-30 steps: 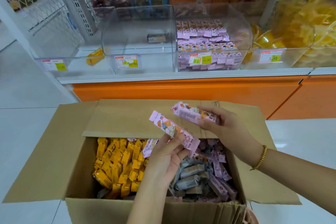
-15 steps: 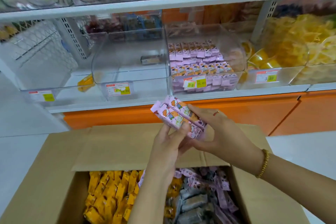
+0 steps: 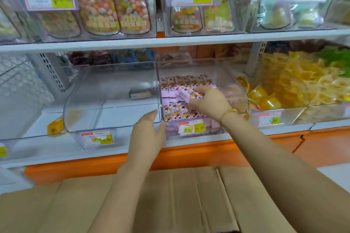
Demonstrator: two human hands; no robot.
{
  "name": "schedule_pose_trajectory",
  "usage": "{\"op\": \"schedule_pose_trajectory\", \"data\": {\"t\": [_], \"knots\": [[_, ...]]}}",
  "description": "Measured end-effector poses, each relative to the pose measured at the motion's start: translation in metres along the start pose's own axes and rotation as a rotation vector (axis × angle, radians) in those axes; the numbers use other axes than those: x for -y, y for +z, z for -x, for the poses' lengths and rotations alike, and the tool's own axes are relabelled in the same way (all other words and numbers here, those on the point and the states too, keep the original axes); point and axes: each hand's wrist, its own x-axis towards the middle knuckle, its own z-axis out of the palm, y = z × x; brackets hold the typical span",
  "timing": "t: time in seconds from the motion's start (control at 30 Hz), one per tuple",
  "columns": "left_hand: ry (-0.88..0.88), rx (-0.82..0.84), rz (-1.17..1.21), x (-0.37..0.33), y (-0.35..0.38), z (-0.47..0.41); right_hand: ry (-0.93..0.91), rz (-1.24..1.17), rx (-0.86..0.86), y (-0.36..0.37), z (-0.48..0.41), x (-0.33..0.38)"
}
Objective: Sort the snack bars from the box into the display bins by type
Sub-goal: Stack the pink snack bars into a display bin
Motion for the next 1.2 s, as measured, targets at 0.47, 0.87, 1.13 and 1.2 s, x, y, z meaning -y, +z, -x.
{"op": "schedule_pose_trajectory", "data": {"t": [0.47, 0.87, 1.13, 1.2], "knots": [[0.134, 0.08, 0.039, 0.011, -0.003, 0.015, -0.223, 0.158, 0.333, 0.027, 0.028, 0.031], [-0.242, 0.09, 0.099, 0.107, 0.019, 0.242, -0.512, 0.405, 0.698, 0.086, 0.195, -0.02], [-0.412, 0.431, -0.123, 0.145, 0.039, 0.344, -0.046, 0.752, 1.306, 0.165, 0.282, -0.15], [-0.382, 0.413, -0.126, 0.144, 0.04, 0.346, 0.003, 0.807, 1.347, 0.178, 0.302, -0.168]]}}
